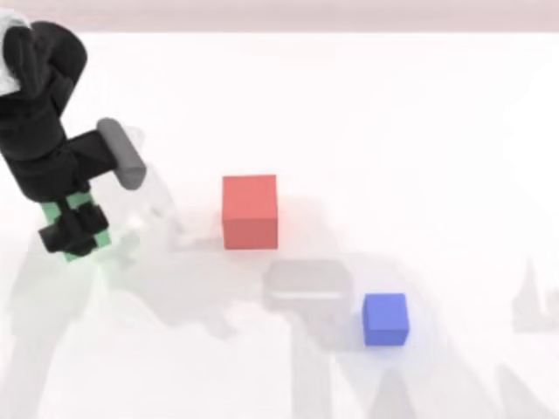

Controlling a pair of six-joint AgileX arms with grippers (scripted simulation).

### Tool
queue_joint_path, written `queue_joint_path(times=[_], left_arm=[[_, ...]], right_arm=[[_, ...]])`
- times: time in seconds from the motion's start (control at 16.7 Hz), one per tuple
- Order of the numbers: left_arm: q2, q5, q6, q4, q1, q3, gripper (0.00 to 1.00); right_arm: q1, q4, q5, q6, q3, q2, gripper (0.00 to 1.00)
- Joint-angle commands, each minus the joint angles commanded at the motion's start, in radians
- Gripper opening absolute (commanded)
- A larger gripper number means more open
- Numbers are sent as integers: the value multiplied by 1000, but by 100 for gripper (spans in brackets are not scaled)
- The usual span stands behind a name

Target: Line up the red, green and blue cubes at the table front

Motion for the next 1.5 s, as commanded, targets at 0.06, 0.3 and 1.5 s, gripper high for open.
queue_joint_path(times=[0.06, 0.3, 1.5], left_arm=[[-14, 0, -1, -30, 2, 18, 0], [-32, -1, -3, -57, 5, 36, 0], [136, 7, -168, -207, -693, 355, 0]], right_arm=[[0, 0, 0, 0, 0, 0, 100], [0, 0, 0, 0, 0, 0, 100], [0, 0, 0, 0, 0, 0, 100]])
